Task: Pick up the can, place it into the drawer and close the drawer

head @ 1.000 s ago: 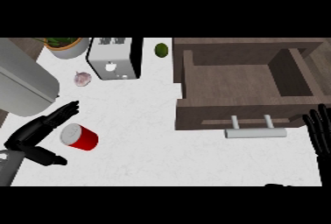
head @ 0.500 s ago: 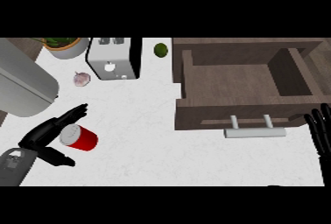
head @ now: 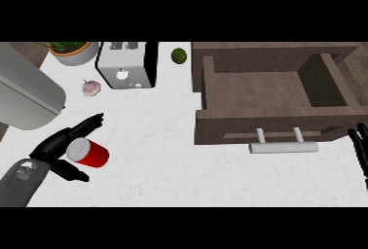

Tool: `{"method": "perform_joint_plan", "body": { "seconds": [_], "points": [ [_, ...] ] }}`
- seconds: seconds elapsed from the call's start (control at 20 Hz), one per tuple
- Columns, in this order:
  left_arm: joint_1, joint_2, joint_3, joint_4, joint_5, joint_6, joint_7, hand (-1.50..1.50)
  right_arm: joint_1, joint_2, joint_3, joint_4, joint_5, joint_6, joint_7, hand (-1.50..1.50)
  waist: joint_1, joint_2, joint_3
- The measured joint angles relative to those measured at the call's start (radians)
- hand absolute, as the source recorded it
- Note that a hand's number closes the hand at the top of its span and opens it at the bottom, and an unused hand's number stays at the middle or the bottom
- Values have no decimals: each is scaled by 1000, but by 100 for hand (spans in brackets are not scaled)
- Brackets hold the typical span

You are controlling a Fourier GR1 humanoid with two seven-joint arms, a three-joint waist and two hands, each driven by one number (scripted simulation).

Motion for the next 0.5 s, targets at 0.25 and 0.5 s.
{"method": "perform_joint_plan", "body": {
  "seconds": [0.25,0.5],
  "points": [
    [-28,-21,-15,37,3,9,-10,-150,-8,3,-6,22,1,1,-13,-150,3,1,0],
    [-33,-42,-35,66,-5,26,-30,-150,3,4,-12,16,-11,10,-10,-150,4,0,0]
  ]
}}
